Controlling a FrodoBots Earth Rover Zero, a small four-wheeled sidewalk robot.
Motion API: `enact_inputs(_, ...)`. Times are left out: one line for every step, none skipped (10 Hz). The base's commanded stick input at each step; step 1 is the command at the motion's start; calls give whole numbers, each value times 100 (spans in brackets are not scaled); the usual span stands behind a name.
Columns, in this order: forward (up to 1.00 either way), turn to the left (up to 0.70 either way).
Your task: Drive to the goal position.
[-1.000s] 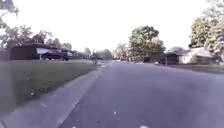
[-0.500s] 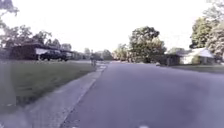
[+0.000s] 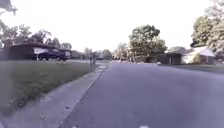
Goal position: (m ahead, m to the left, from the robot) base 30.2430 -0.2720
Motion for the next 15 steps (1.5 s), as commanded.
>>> enact_inputs(100,0)
enact_inputs(100,0)
enact_inputs(100,0)
enact_inputs(100,0)
enact_inputs(100,0)
enact_inputs(100,0)
enact_inputs(100,0)
enact_inputs(100,0)
enact_inputs(100,0)
enact_inputs(100,0)
enact_inputs(100,0)
enact_inputs(100,0)
enact_inputs(100,0)
enact_inputs(100,0)
enact_inputs(100,0)
